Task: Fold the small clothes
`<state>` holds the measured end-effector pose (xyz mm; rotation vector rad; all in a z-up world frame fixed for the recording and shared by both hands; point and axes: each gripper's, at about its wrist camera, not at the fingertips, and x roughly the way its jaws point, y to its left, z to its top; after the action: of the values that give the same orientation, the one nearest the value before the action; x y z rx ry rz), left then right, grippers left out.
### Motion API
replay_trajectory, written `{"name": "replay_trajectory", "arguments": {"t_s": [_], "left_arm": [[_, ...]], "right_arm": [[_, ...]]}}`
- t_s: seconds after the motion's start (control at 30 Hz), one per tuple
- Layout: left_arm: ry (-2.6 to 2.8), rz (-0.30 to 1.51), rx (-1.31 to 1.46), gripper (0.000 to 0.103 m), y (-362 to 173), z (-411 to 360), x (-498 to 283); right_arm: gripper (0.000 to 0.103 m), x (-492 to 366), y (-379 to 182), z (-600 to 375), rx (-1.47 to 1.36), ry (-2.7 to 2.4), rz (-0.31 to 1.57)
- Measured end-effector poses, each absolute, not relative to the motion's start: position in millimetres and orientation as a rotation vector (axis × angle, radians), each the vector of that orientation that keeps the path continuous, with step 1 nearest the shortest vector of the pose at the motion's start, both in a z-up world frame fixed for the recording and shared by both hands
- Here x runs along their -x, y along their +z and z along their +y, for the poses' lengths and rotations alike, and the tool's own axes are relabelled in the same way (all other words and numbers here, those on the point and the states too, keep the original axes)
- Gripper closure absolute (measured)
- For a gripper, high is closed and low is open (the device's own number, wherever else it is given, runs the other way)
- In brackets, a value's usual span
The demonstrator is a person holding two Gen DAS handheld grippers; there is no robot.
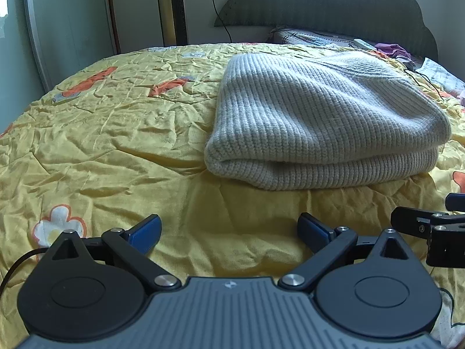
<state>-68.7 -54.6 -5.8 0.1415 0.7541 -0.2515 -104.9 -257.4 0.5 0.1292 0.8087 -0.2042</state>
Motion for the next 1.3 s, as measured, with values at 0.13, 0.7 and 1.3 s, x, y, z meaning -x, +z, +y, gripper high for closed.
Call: {"name": "replay_trajectory", "arguments": {"t_s": [0.13, 0.7, 1.3], "left_arm": [[-0.24, 0.743, -0.137, 0.001, -7, -54, 70], [-0.219, 0.716, -0.128, 0.0, -11, -53, 76], [-0.228, 0.722, -0.114, 0.0, -12, -51, 75]], "right_arm": [[0.001, 106, -1, -262, -0.122, -0.205, 0.804], [0.0, 105, -10, -270, -0.084, -0.202, 0.772], [0.0, 109, -17, -265, -0.02, -0.208, 0.742]]}}
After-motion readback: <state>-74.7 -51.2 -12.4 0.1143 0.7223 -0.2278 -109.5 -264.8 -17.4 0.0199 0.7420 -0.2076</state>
